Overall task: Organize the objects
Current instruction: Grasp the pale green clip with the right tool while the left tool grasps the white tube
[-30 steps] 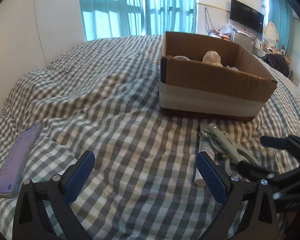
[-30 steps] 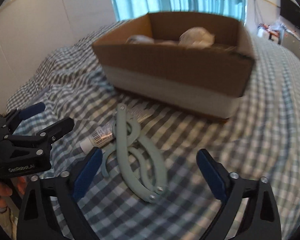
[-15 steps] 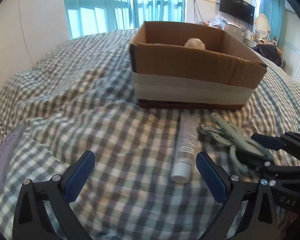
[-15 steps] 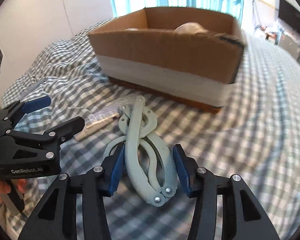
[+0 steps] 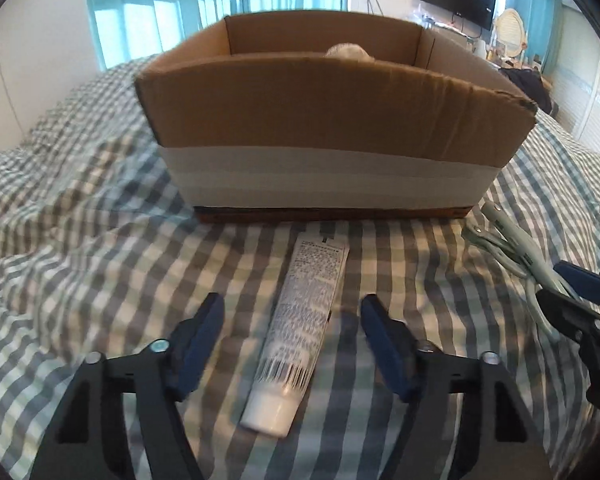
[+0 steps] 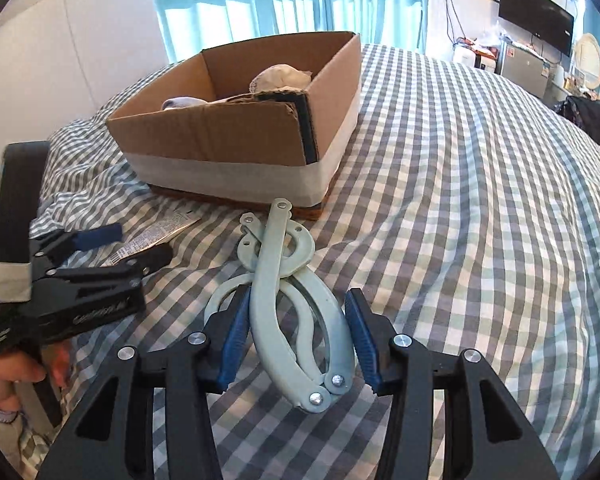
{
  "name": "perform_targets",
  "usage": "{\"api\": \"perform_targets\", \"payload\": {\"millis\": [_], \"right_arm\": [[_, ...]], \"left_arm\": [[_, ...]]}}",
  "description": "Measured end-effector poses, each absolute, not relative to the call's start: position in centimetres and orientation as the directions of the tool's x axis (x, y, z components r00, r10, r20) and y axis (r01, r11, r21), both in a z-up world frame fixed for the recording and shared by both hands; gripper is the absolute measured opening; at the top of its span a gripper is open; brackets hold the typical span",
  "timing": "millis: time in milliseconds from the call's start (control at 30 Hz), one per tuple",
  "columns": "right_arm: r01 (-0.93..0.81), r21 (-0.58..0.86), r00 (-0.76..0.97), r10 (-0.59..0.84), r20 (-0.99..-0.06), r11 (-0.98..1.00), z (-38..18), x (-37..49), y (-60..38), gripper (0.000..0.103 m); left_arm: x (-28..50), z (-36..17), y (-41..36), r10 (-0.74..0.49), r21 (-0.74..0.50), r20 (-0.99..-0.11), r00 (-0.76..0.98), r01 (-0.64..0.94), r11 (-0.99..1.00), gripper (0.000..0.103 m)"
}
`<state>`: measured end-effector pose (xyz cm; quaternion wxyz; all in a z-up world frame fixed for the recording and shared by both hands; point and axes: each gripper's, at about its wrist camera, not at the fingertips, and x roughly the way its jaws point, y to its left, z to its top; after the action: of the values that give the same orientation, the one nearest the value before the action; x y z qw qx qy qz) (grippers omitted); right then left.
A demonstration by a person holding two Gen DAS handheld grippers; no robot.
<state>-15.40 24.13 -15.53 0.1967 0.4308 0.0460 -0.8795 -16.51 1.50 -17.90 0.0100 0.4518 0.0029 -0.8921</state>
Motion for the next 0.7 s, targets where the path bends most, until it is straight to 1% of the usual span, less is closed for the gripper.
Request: {"api": "perform_targets", "payload": {"millis": [133, 167, 233, 267, 300, 400, 467, 700], "right_arm": [[0.386, 0.088, -0.540, -0.302, -0.786, -0.918, -16.0, -15.5, 23.8, 0.047], [0.387, 0.087, -0.538, -0.302, -0.787, -0.918, -16.1, -15.5, 23.7, 0.047], [0.391, 0.086, -0.534, -0.303, -0.789, -0.916, -16.3, -15.5, 23.4, 0.047], [0.392, 0.085, -0.534, -0.302, -0.790, -0.916, -16.3, -15.5, 23.3, 0.047], [0.394, 0.086, -0.532, -0.303, -0.791, -0.915, -16.4, -15.5, 23.2, 0.047], [0.394, 0.078, -0.533, -0.297, -0.792, -0.916, -16.5, -15.2, 23.0, 0.047], [0.393, 0.071, -0.537, -0.292, -0.792, -0.917, -16.4, -15.0, 22.9, 0.047], [0.353, 0.092, -0.562, -0.290, -0.775, -0.931, -15.3, -13.3, 24.2, 0.047]], "left_arm": [[-16.6, -18.8, 1.8, -0.016, 0.015, -0.811, -0.585, 0.006, -1.000, 0.067], [-16.5, -18.8, 1.7, -0.011, 0.010, -0.809, -0.587, 0.004, -1.000, 0.065], [-16.4, -18.6, 1.7, -0.002, 0.005, -0.809, -0.588, -0.002, -1.000, 0.054], [-16.3, -18.5, 1.8, 0.000, 0.008, -0.807, -0.591, -0.011, -1.000, 0.044], [-16.2, -18.4, 1.8, 0.003, 0.012, -0.806, -0.592, -0.021, -1.000, 0.035], [-15.7, -18.3, 2.2, -0.006, 0.039, -0.804, -0.594, -0.043, -0.998, 0.029], [-15.3, -18.1, 2.1, -0.007, 0.035, -0.806, -0.592, -0.037, -0.999, 0.027], [-13.3, -16.7, 1.9, 0.003, 0.010, -0.802, -0.598, -0.019, -1.000, 0.027]]}}
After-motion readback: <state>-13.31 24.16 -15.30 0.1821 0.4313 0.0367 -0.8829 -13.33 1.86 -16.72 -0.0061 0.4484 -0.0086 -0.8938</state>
